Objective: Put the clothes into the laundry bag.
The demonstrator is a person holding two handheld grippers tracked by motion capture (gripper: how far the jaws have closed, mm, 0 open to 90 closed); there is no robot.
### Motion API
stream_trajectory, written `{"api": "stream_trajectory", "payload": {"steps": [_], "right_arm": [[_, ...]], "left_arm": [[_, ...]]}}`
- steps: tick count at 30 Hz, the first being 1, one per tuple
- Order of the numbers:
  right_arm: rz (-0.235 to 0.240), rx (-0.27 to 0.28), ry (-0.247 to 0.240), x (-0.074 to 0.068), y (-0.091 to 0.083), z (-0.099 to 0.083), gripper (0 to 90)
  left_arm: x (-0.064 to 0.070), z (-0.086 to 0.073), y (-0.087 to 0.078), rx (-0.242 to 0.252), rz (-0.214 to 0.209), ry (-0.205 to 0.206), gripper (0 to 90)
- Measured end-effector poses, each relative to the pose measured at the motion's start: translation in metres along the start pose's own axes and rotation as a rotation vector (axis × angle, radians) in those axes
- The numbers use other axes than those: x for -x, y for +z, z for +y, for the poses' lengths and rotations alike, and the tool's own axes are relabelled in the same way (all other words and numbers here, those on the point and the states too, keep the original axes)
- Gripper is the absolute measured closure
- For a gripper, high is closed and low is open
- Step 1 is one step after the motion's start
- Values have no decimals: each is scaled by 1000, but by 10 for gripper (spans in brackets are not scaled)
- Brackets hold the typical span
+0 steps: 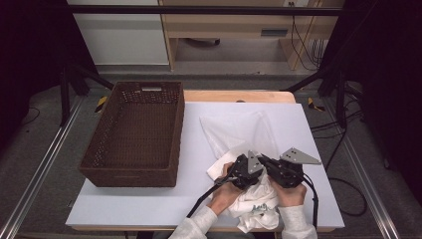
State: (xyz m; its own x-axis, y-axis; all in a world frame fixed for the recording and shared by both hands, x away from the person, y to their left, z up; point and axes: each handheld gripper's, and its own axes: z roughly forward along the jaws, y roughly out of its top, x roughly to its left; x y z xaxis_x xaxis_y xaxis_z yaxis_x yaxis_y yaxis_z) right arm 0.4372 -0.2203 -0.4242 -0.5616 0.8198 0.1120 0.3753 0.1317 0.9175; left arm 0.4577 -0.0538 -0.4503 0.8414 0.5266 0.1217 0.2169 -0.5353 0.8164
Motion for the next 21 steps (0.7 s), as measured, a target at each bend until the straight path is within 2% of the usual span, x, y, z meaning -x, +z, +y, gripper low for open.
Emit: {"api": "stream_trajectory", "payload": {"steps": [2,3,5,6,8,10,12,13,15,17,18,20,21], "right_arm": [[-6,-5,3,3,-1,-1,888],[-8,-4,7,4,-2,-2,888],[-8,-2,6,5,-3,-2,888],[-7,-3,10,5,-3,-2,888],[-9,-5,9,6,-3,-2,888],[-8,-8,8,5,-2,-2,888],[-11,-14,2,4,0,-2,888],[-13,-18,3,3,1,-2,888],[-19,-28,-7,1,4,-3,888],[-19,-27,-12,2,4,-3,888],[-20,-27,-8,2,4,-4,888],[-16,-23,-5,3,4,-4,889],[-15,-22,-4,3,4,-3,889]], "left_arm": [[-4,-1,-13,25,-36,-50,501],[-6,-2,-22,38,-51,-58,421],[-9,-9,-43,59,-26,-51,300],[-12,-15,-55,66,-17,-48,262],[-18,-26,-67,61,-14,-63,256],[-27,-40,-70,42,-33,-113,248],[-34,-54,-63,22,-86,-184,334],[-36,-59,-59,15,-96,-206,394],[-34,-65,-56,56,-116,-229,608],[-30,-63,-59,87,-102,-225,773],[-27,-60,-63,107,-98,-216,810],[-18,-51,-70,147,-112,-187,818],[-12,-45,-72,155,-115,-154,818]]}}
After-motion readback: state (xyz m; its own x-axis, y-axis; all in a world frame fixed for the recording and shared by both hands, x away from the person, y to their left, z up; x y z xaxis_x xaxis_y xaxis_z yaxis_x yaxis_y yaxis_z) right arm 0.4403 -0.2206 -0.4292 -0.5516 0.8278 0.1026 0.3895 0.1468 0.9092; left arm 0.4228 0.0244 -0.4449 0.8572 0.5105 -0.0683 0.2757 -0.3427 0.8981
